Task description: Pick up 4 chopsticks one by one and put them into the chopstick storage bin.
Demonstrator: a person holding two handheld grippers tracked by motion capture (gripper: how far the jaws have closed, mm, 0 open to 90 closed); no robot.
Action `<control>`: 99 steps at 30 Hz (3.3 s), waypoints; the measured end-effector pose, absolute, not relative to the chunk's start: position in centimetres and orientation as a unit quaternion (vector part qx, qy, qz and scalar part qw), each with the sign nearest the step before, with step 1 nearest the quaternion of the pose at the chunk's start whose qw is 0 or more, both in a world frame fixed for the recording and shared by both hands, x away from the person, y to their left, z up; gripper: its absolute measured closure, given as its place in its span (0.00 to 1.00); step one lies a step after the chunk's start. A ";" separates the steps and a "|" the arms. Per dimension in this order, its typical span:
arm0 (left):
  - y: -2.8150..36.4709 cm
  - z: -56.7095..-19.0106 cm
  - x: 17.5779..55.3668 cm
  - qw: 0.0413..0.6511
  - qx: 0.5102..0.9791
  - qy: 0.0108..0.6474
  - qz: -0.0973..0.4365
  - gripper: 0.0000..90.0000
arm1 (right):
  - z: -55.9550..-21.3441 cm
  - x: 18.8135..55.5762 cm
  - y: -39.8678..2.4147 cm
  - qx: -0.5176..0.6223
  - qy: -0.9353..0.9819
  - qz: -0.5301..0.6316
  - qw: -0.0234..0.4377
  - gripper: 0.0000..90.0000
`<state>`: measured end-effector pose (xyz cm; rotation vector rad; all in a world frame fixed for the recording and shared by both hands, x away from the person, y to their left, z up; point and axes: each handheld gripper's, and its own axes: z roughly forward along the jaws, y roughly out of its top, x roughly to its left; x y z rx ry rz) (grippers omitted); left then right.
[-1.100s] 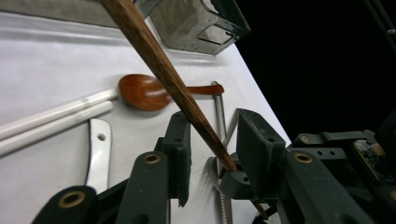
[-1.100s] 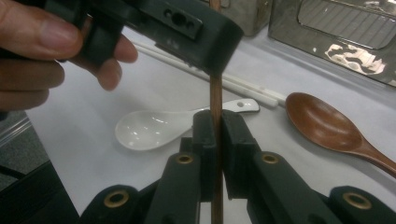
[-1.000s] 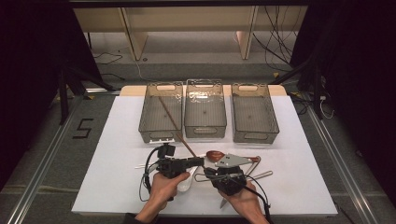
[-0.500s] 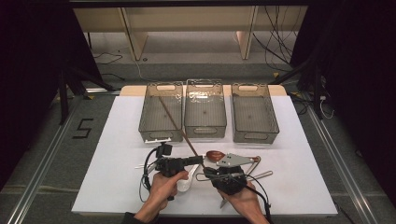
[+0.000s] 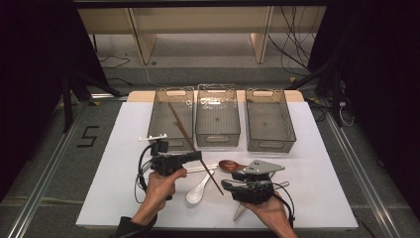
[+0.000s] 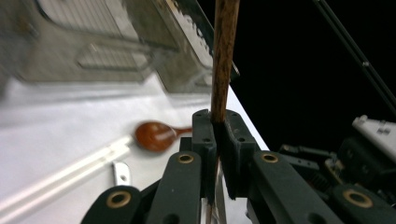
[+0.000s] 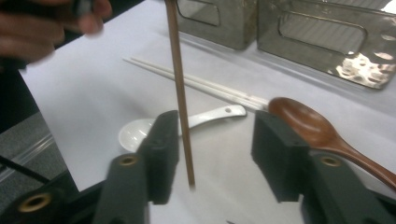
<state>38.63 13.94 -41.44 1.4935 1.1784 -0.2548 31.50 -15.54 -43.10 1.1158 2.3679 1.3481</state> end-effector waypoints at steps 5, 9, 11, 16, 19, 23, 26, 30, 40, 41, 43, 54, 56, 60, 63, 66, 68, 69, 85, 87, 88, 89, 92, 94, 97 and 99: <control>16.1 -39.6 40.5 0.574 0.633 0.513 -0.080 0.94 | -43.2 31.4 -16.7 0.379 0.798 0.456 0.108 0.46; 17.6 -38.1 42.0 0.573 0.628 0.523 -0.058 0.94 | -43.3 31.4 -17.2 0.384 0.796 0.455 0.109 0.44; 18.1 -37.4 42.7 0.573 0.627 0.526 -0.050 0.94 | -43.3 31.3 -17.3 0.387 0.795 0.454 0.107 0.42; 19.4 -35.8 44.6 0.571 0.622 0.535 -0.029 0.94 | -43.4 31.2 -17.6 0.390 0.795 0.453 0.109 0.40; 20.1 -35.1 45.6 0.570 0.618 0.541 -0.018 0.94 | -43.4 31.2 -17.6 0.390 0.794 0.453 0.110 0.39; 20.9 -34.6 46.9 0.569 0.608 0.554 -0.019 0.94 | -43.4 31.2 -17.7 0.388 0.794 0.456 0.108 0.38; 21.0 -34.3 47.8 0.554 0.616 0.559 0.002 0.94 | -43.4 31.1 -17.7 0.388 0.793 0.457 0.107 0.37; 21.3 -34.4 49.1 0.545 0.611 0.574 0.014 0.94 | -43.4 31.1 -17.8 0.387 0.792 0.460 0.111 0.36; 22.1 -34.2 51.5 0.539 0.594 0.597 0.023 0.94 | -43.4 31.1 -17.9 0.388 0.790 0.462 0.111 0.36; 22.0 -34.2 51.7 0.536 0.596 0.598 0.023 0.94 | -43.4 31.1 -18.0 0.388 0.790 0.463 0.111 0.36; 21.8 -34.4 52.0 0.528 0.600 0.600 0.026 0.94 | -43.4 31.1 -18.0 0.389 0.789 0.463 0.110 0.36; 20.7 -37.2 52.8 0.502 0.608 0.615 0.006 0.93 | -43.4 31.1 -18.1 0.389 0.789 0.462 0.112 0.36; 20.3 -37.3 52.8 0.495 0.615 0.614 0.013 0.93 | -43.4 31.1 -18.1 0.390 0.788 0.464 0.111 0.36; 19.9 -38.0 52.9 0.488 0.619 0.615 0.011 0.93 | -43.4 31.1 -18.1 0.390 0.787 0.465 0.110 0.36; 19.6 -38.4 53.0 0.478 0.627 0.614 0.007 0.93 | -43.4 31.1 -18.1 0.388 0.788 0.465 0.111 0.36; 19.4 -38.8 53.1 0.469 0.634 0.615 0.003 0.93 | -43.5 31.1 -18.1 0.389 0.788 0.464 0.110 0.36; 19.2 -38.9 53.2 0.465 0.636 0.616 0.001 0.92 | -43.5 31.1 -18.1 0.388 0.788 0.464 0.109 0.36; 19.1 -39.0 53.2 0.464 0.638 0.615 -0.001 0.92 | -43.5 31.1 -18.1 0.388 0.789 0.464 0.109 0.36; 19.0 -38.6 53.0 0.432 0.667 0.607 0.010 0.52 | -43.5 31.1 -18.2 0.389 0.787 0.467 0.107 0.36; 19.2 -38.4 52.7 0.439 0.672 0.597 0.010 0.51 | -43.5 31.1 -18.2 0.389 0.788 0.466 0.107 0.36; 19.2 -38.3 52.5 0.441 0.672 0.594 0.010 0.48 | -43.5 31.1 -18.2 0.389 0.788 0.466 0.106 0.36; 19.3 -38.1 52.2 0.444 0.675 0.589 0.008 0.46 | -43.5 31.1 -18.2 0.388 0.788 0.466 0.106 0.36; 19.1 -37.6 51.2 0.447 0.692 0.567 -0.004 0.39 | -43.5 31.1 -18.2 0.387 0.788 0.468 0.106 0.36; 18.8 -37.1 50.2 0.449 0.710 0.543 0.005 0.36 | -43.5 31.2 -18.3 0.387 0.787 0.467 0.107 0.36; 18.4 -36.6 48.9 0.451 0.730 0.512 0.013 0.32 | -43.5 31.1 -18.3 0.388 0.787 0.467 0.107 0.36; 18.0 -36.4 47.7 0.443 0.750 0.491 0.025 0.29 | -43.4 31.1 -18.3 0.388 0.787 0.468 0.107 0.36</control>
